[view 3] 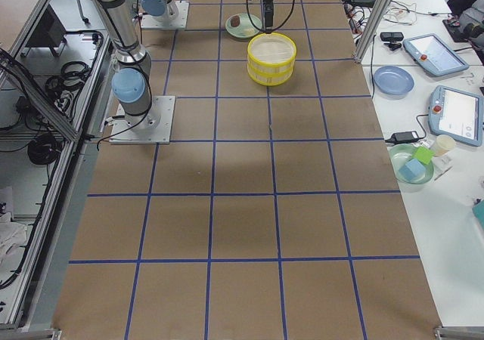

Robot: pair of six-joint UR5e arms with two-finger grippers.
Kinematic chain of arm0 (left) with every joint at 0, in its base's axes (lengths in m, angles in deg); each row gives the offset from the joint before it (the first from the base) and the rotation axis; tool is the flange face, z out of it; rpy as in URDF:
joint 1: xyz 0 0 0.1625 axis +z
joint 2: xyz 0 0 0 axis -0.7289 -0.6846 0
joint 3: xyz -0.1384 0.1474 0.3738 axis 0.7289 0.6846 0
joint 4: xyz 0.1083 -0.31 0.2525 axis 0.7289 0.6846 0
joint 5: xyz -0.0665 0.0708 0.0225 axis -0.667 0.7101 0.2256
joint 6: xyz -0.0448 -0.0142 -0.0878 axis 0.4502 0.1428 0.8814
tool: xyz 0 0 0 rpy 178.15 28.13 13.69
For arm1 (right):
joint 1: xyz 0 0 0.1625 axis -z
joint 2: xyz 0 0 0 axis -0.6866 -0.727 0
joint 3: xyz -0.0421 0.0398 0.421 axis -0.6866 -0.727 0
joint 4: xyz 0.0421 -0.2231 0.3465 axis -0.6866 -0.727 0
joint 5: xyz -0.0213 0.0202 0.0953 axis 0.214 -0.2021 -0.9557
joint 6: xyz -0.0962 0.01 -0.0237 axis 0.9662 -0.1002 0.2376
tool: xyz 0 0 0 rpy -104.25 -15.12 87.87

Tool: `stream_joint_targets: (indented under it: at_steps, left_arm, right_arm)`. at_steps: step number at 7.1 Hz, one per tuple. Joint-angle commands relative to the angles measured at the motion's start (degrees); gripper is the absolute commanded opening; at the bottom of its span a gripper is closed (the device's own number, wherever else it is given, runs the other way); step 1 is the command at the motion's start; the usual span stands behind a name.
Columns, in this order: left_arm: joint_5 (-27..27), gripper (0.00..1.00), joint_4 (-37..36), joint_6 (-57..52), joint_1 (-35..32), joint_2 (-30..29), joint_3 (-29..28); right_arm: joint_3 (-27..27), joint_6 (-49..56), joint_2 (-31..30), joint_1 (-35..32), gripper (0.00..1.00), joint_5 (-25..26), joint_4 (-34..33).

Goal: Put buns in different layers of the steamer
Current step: 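Move the left gripper down toward the white bun in the green bowl, then grasp the white bun with the left gripper while the right grips the top tier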

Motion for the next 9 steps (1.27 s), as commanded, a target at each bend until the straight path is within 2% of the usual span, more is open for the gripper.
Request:
stream_joint_targets:
  at_steps: [1, 4, 6, 7, 9]
  left_arm:
    - [-0.33, 0.99, -2.09, 0.03, -0.02, -3.23, 1.74]
    - [-3.05, 0.99, -7.6, 0.03, -0.11, -8.58, 3.23]
    - [-3.05, 0.99, -10.45, 0.03, -0.98, -11.84, 4.21]
    - [-3.14, 0.99, -10.45, 0.03, -1.51, -12.29, 4.21]
    - [-3.23, 0.92, -10.45, 0.12, -1.86, -14.04, 4.56]
  right_arm:
    - [0.0, -0.32, -0.11, 0.0, 1.0, -0.04, -0.17]
    - [0.0, -0.68, -0.03, 0.0, 1.0, -0.3, -0.08]
    - [2.18, -0.86, 0.5, -0.09, 0.93, -0.47, -0.51]
    - [5.5, -1.55, 1.37, -0.17, 0.99, -0.31, -6.7]
    - [8.87, -3.57, 7.49, -0.44, 0.95, -0.39, -12.89]
